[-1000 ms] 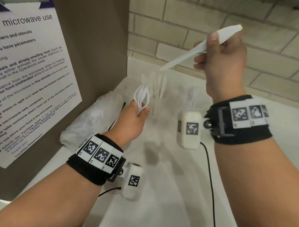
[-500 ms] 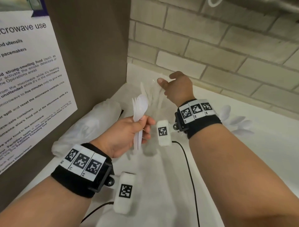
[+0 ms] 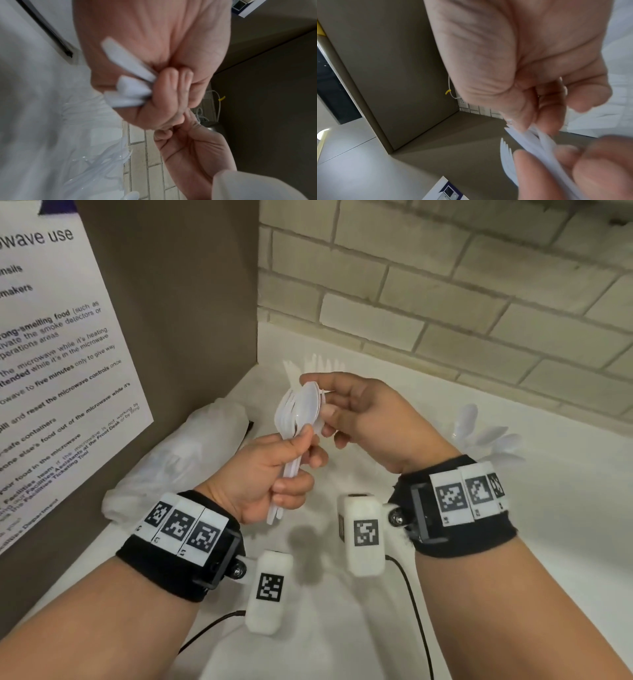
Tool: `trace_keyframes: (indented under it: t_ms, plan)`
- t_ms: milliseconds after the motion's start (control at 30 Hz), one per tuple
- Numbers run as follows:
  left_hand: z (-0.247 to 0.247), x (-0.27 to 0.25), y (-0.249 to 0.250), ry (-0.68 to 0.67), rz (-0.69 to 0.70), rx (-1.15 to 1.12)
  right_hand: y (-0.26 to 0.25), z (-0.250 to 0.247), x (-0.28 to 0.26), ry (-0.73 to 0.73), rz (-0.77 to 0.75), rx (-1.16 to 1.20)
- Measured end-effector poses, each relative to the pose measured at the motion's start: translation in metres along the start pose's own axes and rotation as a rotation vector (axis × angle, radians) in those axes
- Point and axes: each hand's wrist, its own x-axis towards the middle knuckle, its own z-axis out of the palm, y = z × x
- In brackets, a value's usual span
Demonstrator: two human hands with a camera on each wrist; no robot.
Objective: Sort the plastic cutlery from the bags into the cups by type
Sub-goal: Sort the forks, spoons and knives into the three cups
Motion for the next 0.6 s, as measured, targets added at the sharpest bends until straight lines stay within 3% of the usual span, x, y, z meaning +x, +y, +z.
trace_keyframes:
  t_ms: [267,367,433,533,600]
  plan:
    - [0.016,0.003,0.0,0.259,0.155,0.277,0.005,0.005,-0.003,0.168,0.109,-0.08]
    - [0.018,0.006,-0.002,0.378,0.172,0.389,0.006,0.006,0.0,0.405,0.092,-0.133]
    - [0.015,0.009,-0.004,0.486,0.173,0.493,0.002,0.004,0.0,0.515,0.073,-0.021]
    - [0.009,0.013,-0.007,0.645,0.192,0.754,-0.003,0.009,-0.006,0.349,0.11,0.086]
    - [0.007,0.015,-0.009,0.694,0.214,0.925,0.001,0.014,-0.005,0.323,0.13,0.036]
